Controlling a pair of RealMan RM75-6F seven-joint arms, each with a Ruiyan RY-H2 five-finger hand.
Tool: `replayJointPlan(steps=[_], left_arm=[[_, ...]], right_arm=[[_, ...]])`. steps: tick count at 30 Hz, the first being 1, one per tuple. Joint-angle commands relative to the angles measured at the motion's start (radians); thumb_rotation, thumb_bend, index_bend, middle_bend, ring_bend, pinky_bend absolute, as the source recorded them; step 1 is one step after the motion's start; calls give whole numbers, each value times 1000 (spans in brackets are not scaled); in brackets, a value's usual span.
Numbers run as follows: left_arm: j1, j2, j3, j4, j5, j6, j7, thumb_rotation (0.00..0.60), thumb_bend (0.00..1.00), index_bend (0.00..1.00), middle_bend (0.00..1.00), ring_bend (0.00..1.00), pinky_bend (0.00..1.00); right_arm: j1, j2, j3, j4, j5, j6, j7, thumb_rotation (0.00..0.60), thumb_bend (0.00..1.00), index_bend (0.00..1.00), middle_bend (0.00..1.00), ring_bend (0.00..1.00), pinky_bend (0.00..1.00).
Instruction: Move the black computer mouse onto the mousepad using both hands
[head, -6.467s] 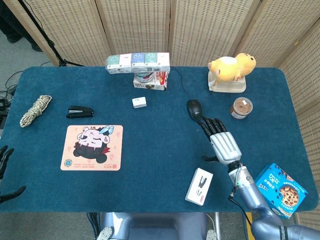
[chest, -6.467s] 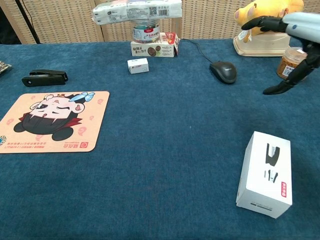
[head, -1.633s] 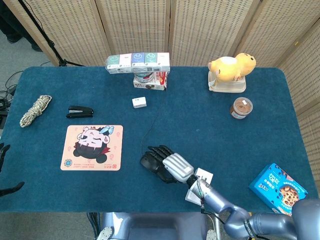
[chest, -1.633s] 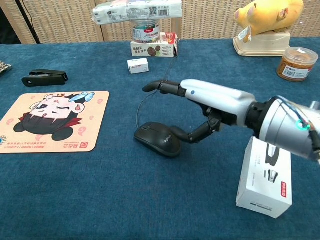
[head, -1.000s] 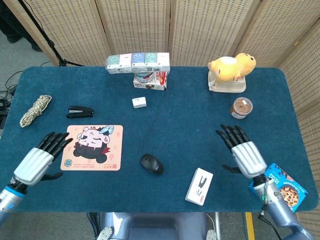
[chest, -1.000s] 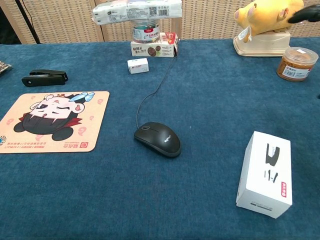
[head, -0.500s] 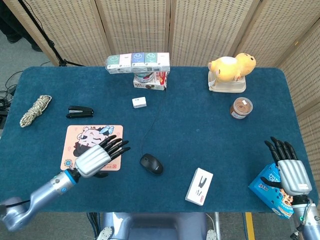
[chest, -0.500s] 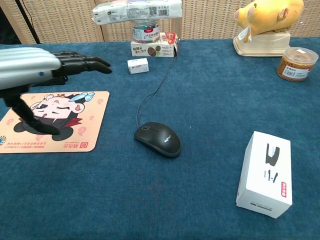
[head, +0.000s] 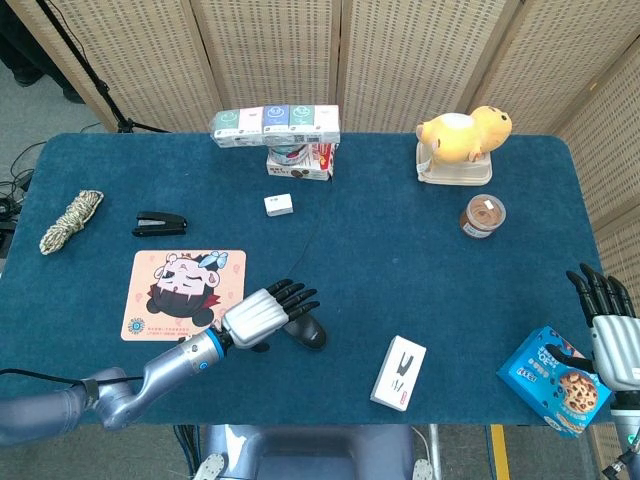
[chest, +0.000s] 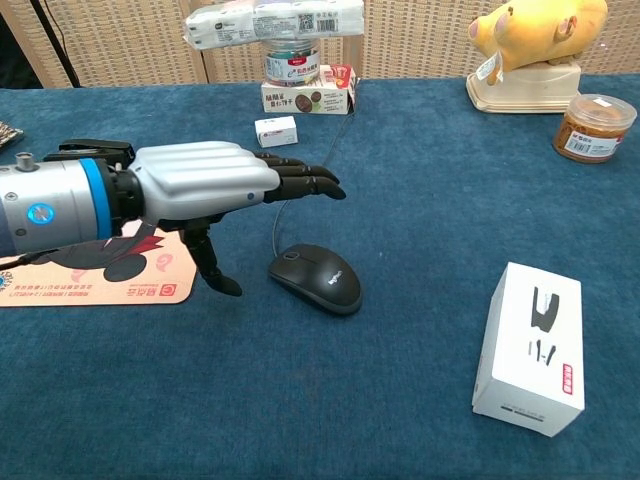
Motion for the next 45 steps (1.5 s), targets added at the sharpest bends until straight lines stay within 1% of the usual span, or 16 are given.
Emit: replayJointPlan(steps=[1, 6, 10, 12, 14, 16, 21, 27, 30, 33, 35, 39, 41, 45], left_arm=[[-26, -33, -7, 28, -40, -26, 23, 600, 2, 39, 0, 7, 107], [-55, -71, -11, 59, -83, -48, 47, 600, 35, 42, 0, 18, 127], [-79, -95, -9, 72, -120, -71, 60, 600, 67, 65, 15, 49, 168], [-88, -100, -10, 73, -137, -79, 65, 600, 116, 74, 29, 62, 190], [-98, -103, -11, 70, -159, -90, 73, 600, 194, 85, 40, 73, 207], [-107, -105, -10, 65, -177, -101, 81, 600, 230, 87, 42, 75, 208], [-131, -126, -4, 70, -230, -119, 127, 600, 234, 88, 43, 77, 209], [-149, -159, 2, 88, -279, -116, 170, 600, 234, 124, 76, 105, 224], [-156, -174, 4, 96, -285, -100, 181, 600, 236, 190, 149, 163, 274], [-162, -185, 8, 106, -290, -91, 188, 600, 257, 290, 261, 253, 339], [-167, -186, 10, 107, -298, -96, 186, 600, 285, 382, 337, 314, 384], [-174, -182, 19, 109, -291, -87, 183, 600, 308, 456, 397, 359, 417], [-174, -174, 25, 108, -279, -79, 180, 600, 311, 463, 402, 364, 419], [-170, -137, 54, 102, -200, -44, 131, 600, 313, 473, 409, 370, 419]], right_arm=[[0, -1, 7, 2, 5, -16, 6, 600, 0, 0, 0, 0, 0], [-4, 0, 14, -1, -7, -19, 8, 600, 0, 0, 0, 0, 0], [-12, 2, 20, -3, -12, -16, 6, 600, 0, 0, 0, 0, 0], [-15, 2, 22, -4, -14, -14, 5, 600, 0, 0, 0, 0, 0], [-18, 3, 26, -6, -17, -11, 4, 600, 0, 0, 0, 0, 0], [-20, 5, 28, -8, -19, -11, 5, 600, 0, 0, 0, 0, 0], [-26, 10, 34, -12, -27, -11, 13, 600, 0, 0, 0, 0, 0], [-33, 15, 40, -15, -37, -6, 23, 600, 0, 0, 0, 0, 0], [-36, 18, 43, -16, -39, -6, 32, 600, 0, 0, 0, 0, 0], [-38, 21, 46, -16, -41, -7, 38, 600, 0, 0, 0, 0, 0], [-40, 23, 48, -16, -42, -7, 40, 600, 0, 0, 0, 0, 0], [-43, 24, 51, -18, -47, -3, 42, 600, 0, 0, 0, 0, 0], [-44, 24, 51, -20, -49, -4, 42, 600, 0, 0, 0, 0, 0], [-46, 23, 51, -24, -54, -5, 34, 600, 0, 0, 0, 0, 0]])
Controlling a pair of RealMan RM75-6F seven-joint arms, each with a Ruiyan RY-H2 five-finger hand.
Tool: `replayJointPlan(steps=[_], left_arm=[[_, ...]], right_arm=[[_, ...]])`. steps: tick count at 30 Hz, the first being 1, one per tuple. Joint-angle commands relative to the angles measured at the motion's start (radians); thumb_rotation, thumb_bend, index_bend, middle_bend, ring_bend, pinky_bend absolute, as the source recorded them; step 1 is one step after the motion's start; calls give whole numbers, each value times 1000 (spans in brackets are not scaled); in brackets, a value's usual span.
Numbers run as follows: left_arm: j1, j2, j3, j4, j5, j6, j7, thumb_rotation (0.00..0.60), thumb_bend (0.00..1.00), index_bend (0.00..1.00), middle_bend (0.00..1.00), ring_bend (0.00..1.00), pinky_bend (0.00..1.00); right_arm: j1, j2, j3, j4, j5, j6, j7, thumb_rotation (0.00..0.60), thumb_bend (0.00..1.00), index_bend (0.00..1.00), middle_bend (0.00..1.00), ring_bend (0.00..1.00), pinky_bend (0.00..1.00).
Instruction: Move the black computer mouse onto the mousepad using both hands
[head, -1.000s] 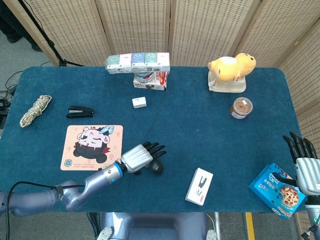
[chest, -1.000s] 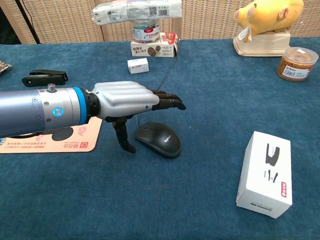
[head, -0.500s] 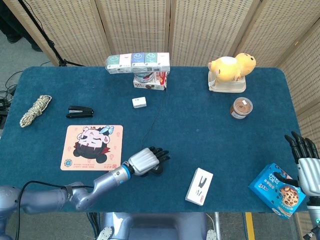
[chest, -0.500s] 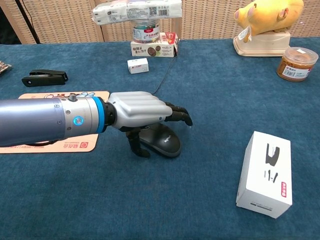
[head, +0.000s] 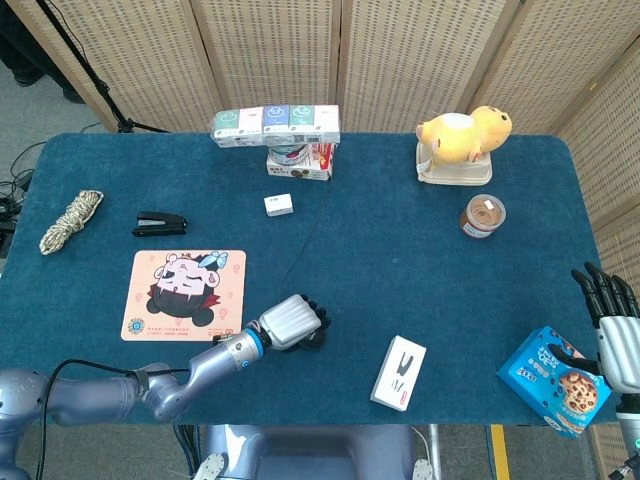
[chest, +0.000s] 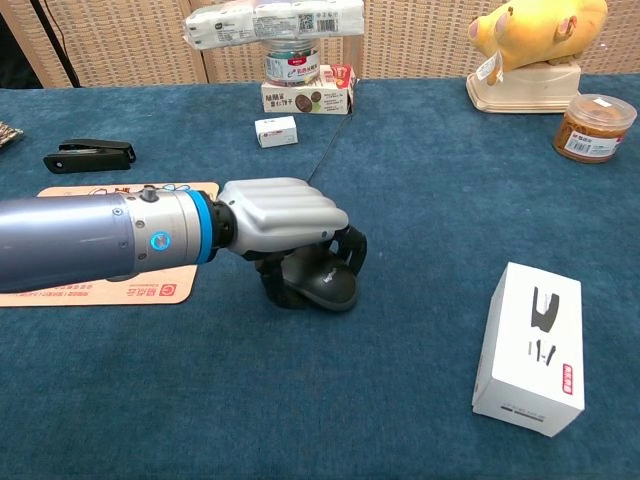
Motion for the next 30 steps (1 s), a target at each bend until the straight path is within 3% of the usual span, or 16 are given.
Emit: replayJointPlan(steps=[1, 6, 13, 16, 20, 25, 30], left_arm=[[6, 46, 36, -2, 89, 41, -61, 600, 312, 474, 410, 370, 419], [24, 134, 112, 31, 266, 155, -206, 600, 312, 485, 420, 381, 424], [52, 214, 266, 239, 531, 409, -465, 600, 308, 490, 424, 383, 429], [82, 210, 347, 407, 630, 544, -585, 600, 300, 515, 444, 397, 456], [120, 166, 406, 615, 699, 678, -702, 600, 297, 523, 452, 403, 465], [179, 101, 444, 910, 732, 835, -824, 600, 292, 523, 452, 403, 465], [215, 58, 475, 1095, 743, 904, -901, 600, 292, 529, 466, 413, 477]], right_arm=[[-2, -1, 0, -3, -2, 0, -4, 600, 0, 0, 0, 0, 0], [-4, -2, 4, -7, 3, -4, -18, 600, 0, 0, 0, 0, 0], [-4, -13, 5, -11, 12, -17, -54, 600, 0, 0, 0, 0, 0], [-3, -21, 11, -10, 26, -22, -84, 600, 0, 0, 0, 0, 0], [-1, -31, 18, -7, 45, -32, -110, 600, 0, 0, 0, 0, 0], [2, -39, 21, -8, 58, -44, -141, 600, 0, 0, 0, 0, 0], [4, -44, 24, -11, 62, -49, -158, 600, 0, 0, 0, 0, 0]])
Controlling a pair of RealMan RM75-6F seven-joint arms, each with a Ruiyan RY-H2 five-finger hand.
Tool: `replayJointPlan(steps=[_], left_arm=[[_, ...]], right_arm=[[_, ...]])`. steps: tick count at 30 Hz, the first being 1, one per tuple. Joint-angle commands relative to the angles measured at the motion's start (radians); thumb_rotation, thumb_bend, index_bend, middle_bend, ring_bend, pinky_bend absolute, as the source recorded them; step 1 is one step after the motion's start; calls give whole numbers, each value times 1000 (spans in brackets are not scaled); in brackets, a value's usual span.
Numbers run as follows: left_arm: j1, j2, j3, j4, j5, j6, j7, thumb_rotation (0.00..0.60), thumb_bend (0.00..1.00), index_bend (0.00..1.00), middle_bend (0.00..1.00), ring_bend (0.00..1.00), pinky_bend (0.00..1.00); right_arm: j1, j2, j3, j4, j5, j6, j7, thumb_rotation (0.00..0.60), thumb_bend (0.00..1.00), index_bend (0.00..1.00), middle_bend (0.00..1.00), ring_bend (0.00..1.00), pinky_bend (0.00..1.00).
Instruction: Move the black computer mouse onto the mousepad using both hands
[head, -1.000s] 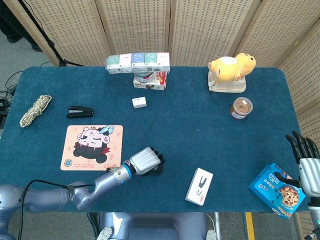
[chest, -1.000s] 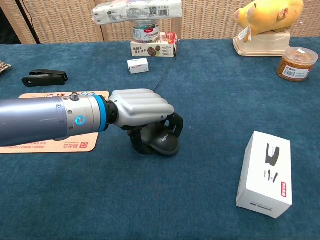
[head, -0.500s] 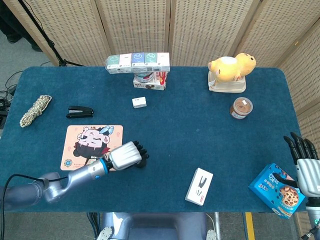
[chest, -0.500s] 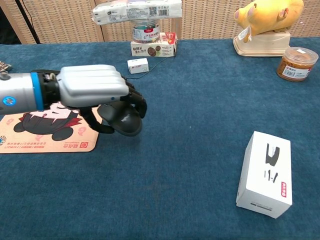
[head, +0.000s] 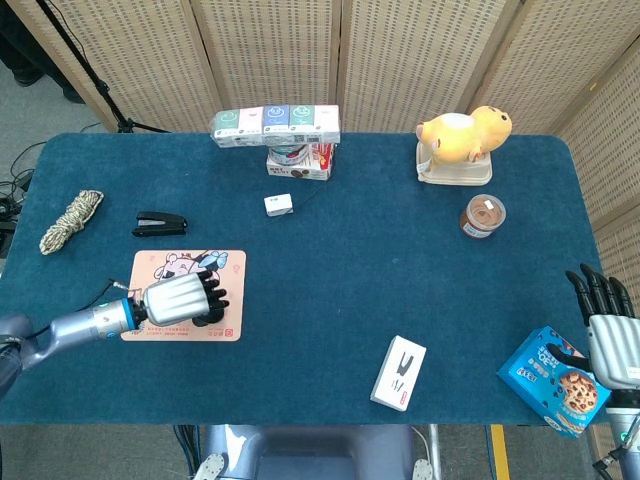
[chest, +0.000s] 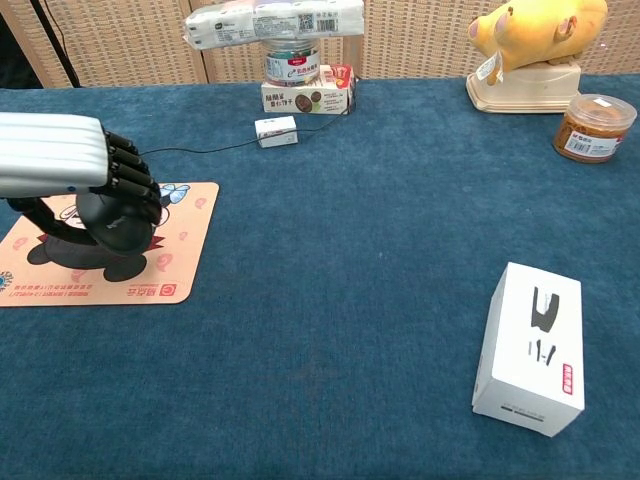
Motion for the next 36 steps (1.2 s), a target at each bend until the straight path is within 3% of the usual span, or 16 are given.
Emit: replayJointPlan(steps=[1, 11, 36], left_arm=[[62, -62, 56, 205, 38, 119, -98, 600, 292, 530, 466, 413, 478], [117, -99, 54, 329, -8, 98, -147, 600, 277, 529, 467, 409, 478], [84, -176, 70, 377, -53, -50, -126, 600, 271, 496, 441, 376, 478]], right_arm=[[1, -2, 0, -2, 3, -6, -3, 600, 0, 0, 0, 0, 0], [8, -2, -1, -6, 12, -35, 5, 600, 0, 0, 0, 0, 0], [14, -4, 4, -9, 33, -65, 14, 600, 0, 0, 0, 0, 0]])
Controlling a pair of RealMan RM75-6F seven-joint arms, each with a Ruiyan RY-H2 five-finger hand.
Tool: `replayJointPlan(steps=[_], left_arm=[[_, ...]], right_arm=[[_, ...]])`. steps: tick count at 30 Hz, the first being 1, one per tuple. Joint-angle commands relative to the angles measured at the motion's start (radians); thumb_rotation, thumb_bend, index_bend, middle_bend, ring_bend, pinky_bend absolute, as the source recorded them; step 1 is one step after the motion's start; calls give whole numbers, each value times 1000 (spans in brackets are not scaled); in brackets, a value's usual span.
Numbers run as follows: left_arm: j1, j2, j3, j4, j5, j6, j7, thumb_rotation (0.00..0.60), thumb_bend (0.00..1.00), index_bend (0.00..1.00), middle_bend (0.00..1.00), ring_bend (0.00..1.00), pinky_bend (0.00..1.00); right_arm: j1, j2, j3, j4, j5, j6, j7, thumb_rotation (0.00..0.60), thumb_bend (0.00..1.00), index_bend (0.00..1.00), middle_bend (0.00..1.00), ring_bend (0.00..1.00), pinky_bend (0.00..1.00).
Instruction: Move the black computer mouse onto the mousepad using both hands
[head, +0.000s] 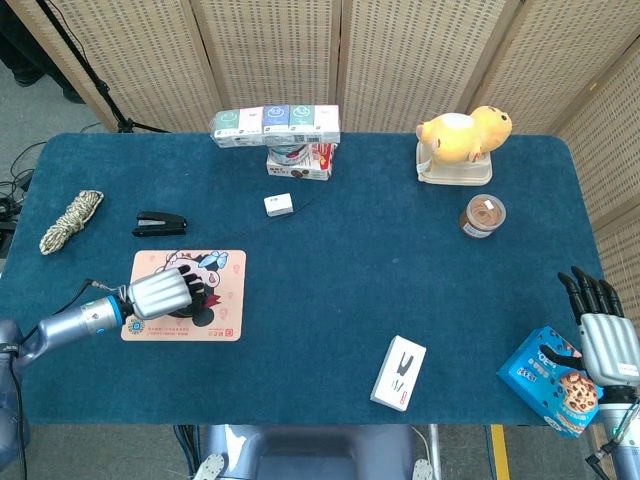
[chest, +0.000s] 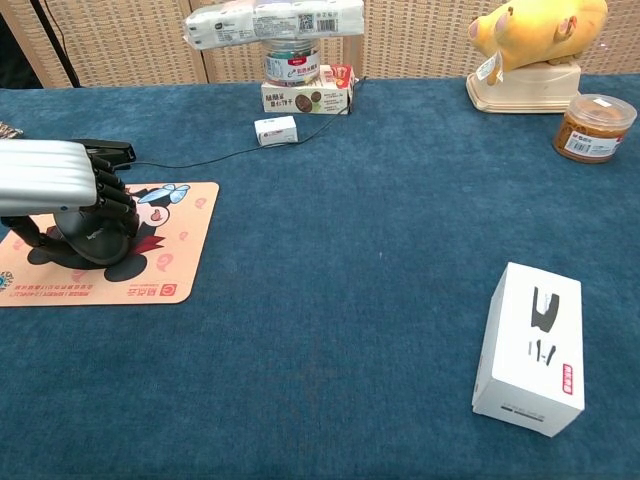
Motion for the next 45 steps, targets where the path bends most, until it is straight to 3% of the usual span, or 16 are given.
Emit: replayJointPlan(steps=[1, 6, 14, 23, 35, 41, 45], left_arm=[[-3, -4, 1, 1, -4, -8, 3, 600, 268, 483, 426, 363, 478], [-9, -7, 3, 5, -11, -24, 15, 600, 257, 435, 356, 311, 474], [-12, 1, 19, 5, -5, -22, 27, 600, 228, 208, 184, 191, 419], [-9, 17, 27, 2, -7, -5, 25, 600, 204, 57, 83, 126, 381], [-10, 26, 30, -3, -14, 4, 27, 600, 192, 0, 0, 59, 317], [-5, 68, -1, -26, -48, 94, -36, 594, 192, 0, 0, 23, 285], [5, 121, 14, -34, -33, 183, -69, 581, 150, 0, 0, 1, 269]], right_arm=[[1, 0, 0, 0, 0, -3, 1, 600, 0, 0, 0, 0, 0], [0, 0, -1, -2, -2, -2, 3, 600, 0, 0, 0, 0, 0], [-1, -2, -2, -6, -4, 0, -5, 600, 0, 0, 0, 0, 0], [-3, 0, -2, -10, -9, 4, -5, 600, 0, 0, 0, 0, 0], [-8, 5, -2, -17, -17, 15, 0, 600, 0, 0, 0, 0, 0], [-8, 8, -6, -24, -26, 15, 2, 600, 0, 0, 0, 0, 0], [-11, 16, -11, -34, -36, 16, 9, 600, 0, 0, 0, 0, 0]])
